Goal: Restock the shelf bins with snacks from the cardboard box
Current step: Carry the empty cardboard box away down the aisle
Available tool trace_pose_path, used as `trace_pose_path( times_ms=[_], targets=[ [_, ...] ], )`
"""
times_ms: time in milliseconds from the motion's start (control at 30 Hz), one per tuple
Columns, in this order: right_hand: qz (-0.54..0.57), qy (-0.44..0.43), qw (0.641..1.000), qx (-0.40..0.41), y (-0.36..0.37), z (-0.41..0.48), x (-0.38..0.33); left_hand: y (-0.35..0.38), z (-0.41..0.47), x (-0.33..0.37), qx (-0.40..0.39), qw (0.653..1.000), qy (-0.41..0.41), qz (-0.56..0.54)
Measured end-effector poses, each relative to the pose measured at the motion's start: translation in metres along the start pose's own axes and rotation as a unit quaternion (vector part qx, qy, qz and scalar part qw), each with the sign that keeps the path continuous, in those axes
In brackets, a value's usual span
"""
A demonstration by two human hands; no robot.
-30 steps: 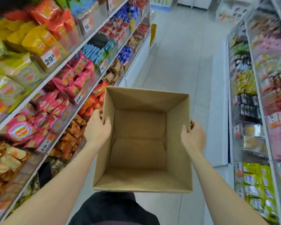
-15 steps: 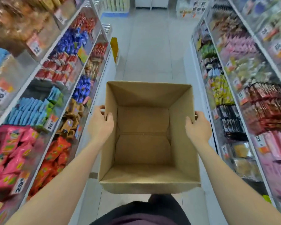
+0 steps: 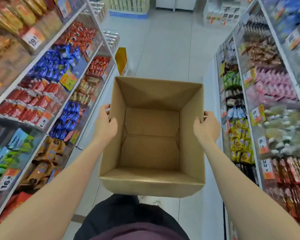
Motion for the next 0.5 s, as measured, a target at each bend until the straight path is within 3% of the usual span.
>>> trace_pose_path(
  times_ms=[500],
  targets=[
    [-0.050,0.001,0.999,0.000,0.117,0.354,-0.084,0.063,0.379,0.167,-0.031,0.999,0.022,-0.028]
  ],
)
Point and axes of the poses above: each hand's wrist, its own z-axis towards the middle knuckle, its own y-axis out of the palm, x = y × z, the point moved 8 cm from there along z, towards the middle knuckle, and after that the axes turned 13 degrees about z, right-handed, at the moved point
